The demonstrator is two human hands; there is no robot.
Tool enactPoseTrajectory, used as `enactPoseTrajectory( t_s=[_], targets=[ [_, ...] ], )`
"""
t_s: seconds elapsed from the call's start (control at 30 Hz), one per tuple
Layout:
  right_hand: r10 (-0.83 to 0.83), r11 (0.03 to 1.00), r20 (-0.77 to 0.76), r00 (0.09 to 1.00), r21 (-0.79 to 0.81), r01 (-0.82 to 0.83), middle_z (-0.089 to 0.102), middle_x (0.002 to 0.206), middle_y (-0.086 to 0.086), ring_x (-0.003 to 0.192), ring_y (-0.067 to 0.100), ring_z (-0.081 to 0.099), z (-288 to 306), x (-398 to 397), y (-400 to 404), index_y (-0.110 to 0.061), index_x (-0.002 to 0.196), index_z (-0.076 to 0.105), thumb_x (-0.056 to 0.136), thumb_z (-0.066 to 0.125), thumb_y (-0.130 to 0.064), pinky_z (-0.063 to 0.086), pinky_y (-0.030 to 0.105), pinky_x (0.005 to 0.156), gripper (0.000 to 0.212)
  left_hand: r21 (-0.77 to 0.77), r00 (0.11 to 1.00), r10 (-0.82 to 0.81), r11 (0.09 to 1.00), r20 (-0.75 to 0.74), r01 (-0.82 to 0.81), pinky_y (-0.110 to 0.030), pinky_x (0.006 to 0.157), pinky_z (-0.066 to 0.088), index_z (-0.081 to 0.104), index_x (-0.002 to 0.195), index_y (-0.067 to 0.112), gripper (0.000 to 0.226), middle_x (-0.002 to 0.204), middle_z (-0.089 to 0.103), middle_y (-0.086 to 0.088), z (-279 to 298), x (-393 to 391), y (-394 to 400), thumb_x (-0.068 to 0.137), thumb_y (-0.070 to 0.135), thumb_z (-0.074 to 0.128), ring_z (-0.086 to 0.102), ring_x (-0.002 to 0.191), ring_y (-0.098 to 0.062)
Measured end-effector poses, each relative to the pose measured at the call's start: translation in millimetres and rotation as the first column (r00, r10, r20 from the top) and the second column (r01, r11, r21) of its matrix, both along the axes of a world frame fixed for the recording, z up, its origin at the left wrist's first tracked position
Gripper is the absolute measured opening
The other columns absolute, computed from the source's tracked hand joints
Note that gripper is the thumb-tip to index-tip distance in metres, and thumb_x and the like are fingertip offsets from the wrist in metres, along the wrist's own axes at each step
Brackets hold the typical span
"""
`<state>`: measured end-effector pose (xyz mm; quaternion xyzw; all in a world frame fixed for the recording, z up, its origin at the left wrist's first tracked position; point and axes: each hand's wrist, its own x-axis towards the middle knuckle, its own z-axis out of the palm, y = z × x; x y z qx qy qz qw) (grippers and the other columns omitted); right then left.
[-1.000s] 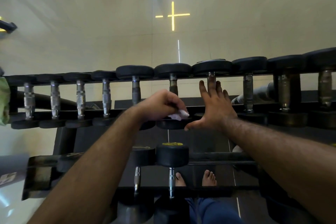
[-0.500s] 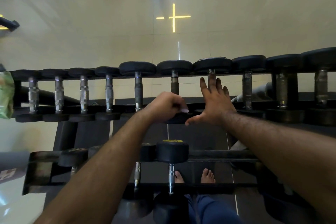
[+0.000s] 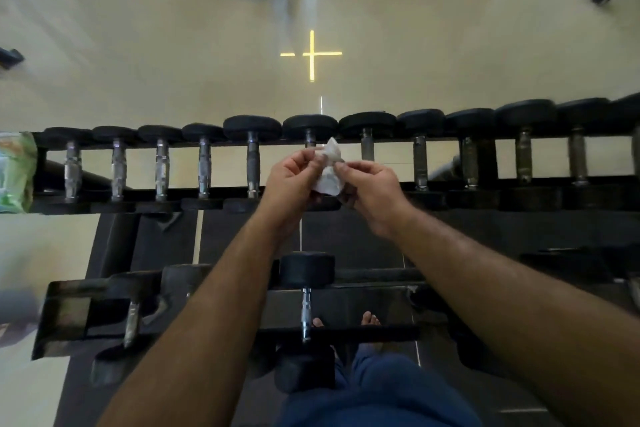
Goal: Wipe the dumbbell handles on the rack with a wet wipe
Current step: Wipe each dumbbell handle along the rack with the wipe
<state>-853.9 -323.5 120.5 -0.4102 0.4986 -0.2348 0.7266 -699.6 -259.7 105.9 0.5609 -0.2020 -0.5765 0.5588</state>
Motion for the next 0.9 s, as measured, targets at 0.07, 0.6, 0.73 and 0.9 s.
enactPoseTrajectory(
  t_s=[0.07, 0.6, 0.73, 0.9],
  targets=[
    [-0.078, 0.993, 0.052, 0.996, 0.092, 0.073, 0.077, 0.107, 0.014, 0.095, 0.028, 0.073, 22, -16, 4, -0.003, 0.121, 0.069, 0.100, 0.075, -0.017, 0.061, 0.038, 0.078, 0.027, -0.053, 0.999, -0.053, 0.997, 0.007, 0.054, -0.056, 0.098, 0.057, 0.065, 0.132, 0.008, 0.044, 0.126, 0.072, -0.018, 24, -8, 3, 0.097, 0.034, 0.072, 0.070, 0.117, -0.039],
    [-0.411, 0.903, 0.140, 0.901, 0.195, 0.382, 0.064, 0.128, 0.009, 0.116, 0.028, 0.068, 57, -109, -1, -0.014, 0.131, 0.057, 0.107, 0.065, -0.041, 0.062, 0.040, 0.086, 0.037, 0.028, 0.980, -0.016, 1.000, 0.200, 0.010, -0.037, 0.079, 0.064, 0.066, 0.128, 0.011, 0.039, 0.116, 0.074, -0.016, 97, -115, -6, 0.091, 0.000, 0.074, 0.076, 0.096, -0.025],
    [-0.164, 0.439, -0.086, 0.983, -0.899, -0.005, 0.064, 0.118, 0.000, 0.105, 0.019, 0.065, 34, -158, -11, -0.014, 0.115, 0.068, 0.091, 0.087, -0.020, 0.059, 0.032, 0.081, 0.031, 0.155, 0.935, -0.008, 0.987, 0.353, -0.051, -0.031, 0.071, 0.062, 0.064, 0.125, 0.013, 0.041, 0.107, 0.074, -0.012, 93, -150, -19, 0.087, 0.005, 0.078, 0.076, 0.091, -0.023],
    [0.088, 0.252, -0.166, 0.982, -0.950, -0.183, 0.075, 0.106, 0.002, 0.102, 0.012, 0.068, 20, -191, -26, -0.010, 0.107, 0.079, 0.097, 0.076, -0.024, 0.061, 0.037, 0.082, 0.017, 0.144, 0.972, 0.014, 0.988, 0.235, -0.049, -0.041, 0.083, 0.065, 0.058, 0.130, 0.014, 0.041, 0.124, 0.066, -0.022, 84, -186, -28, 0.092, 0.000, 0.064, 0.072, 0.107, -0.037]
  ],
)
